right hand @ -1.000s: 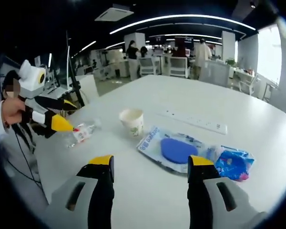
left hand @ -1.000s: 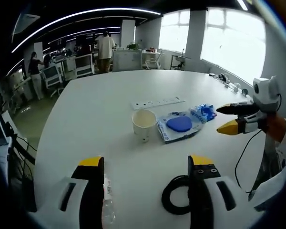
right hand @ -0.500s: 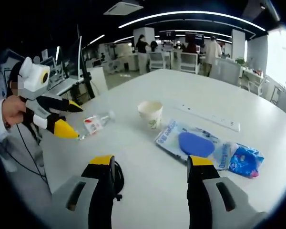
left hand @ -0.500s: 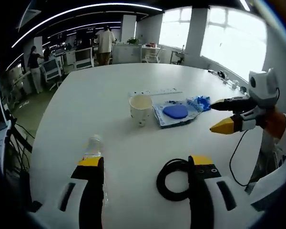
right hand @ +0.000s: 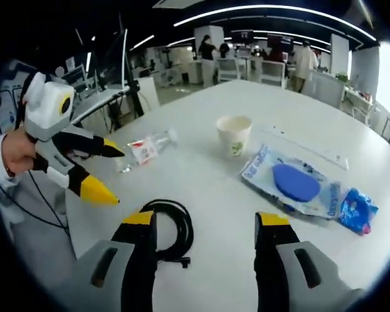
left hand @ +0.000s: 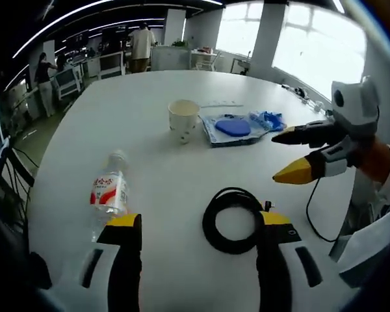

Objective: Arrange the tabletop items into an orderly group along one side of the table until the central work area is clear of visible clutter.

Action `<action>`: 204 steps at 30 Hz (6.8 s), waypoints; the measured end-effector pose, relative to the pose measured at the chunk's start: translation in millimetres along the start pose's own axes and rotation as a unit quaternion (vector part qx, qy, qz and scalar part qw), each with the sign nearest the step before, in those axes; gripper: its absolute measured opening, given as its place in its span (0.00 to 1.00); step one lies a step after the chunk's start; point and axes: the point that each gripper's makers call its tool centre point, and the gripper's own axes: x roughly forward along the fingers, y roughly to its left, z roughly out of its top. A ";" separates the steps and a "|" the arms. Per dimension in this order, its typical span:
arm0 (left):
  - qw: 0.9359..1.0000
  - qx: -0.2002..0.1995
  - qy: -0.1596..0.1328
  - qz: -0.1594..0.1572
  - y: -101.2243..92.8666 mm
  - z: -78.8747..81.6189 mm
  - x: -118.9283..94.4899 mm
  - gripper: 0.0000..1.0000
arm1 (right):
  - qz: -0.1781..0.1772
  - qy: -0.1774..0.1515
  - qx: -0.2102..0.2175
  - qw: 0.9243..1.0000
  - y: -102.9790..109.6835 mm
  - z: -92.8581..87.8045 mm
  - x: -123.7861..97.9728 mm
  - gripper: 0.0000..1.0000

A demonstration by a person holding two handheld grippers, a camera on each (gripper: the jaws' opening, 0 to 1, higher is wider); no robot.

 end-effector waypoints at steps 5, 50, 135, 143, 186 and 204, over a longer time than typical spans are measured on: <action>1.000 -0.003 0.016 -0.004 -3.8 -15.1 8.3 0.72 | 0.010 0.016 -0.002 1.000 7.8 -11.7 10.8 0.58; 0.992 0.106 0.071 0.012 -20.7 -47.9 62.0 0.16 | 0.026 0.096 -0.012 0.995 25.3 -54.0 58.9 0.07; 0.949 0.234 0.065 -0.201 -280.3 133.4 203.6 0.04 | -0.170 0.000 0.157 0.973 -248.5 -85.4 -138.2 0.01; 0.955 0.209 0.091 -0.188 -276.0 119.8 230.2 0.04 | -0.166 0.017 0.160 0.973 -263.7 -105.6 -116.9 0.02; 0.966 0.163 0.090 -0.178 -273.2 106.7 250.7 0.17 | -0.188 0.038 0.161 0.968 -282.5 -141.9 -97.9 0.15; 0.965 0.152 0.068 -0.202 -285.4 119.2 232.1 0.34 | -0.205 0.021 0.158 0.966 -279.7 -127.3 -112.6 0.28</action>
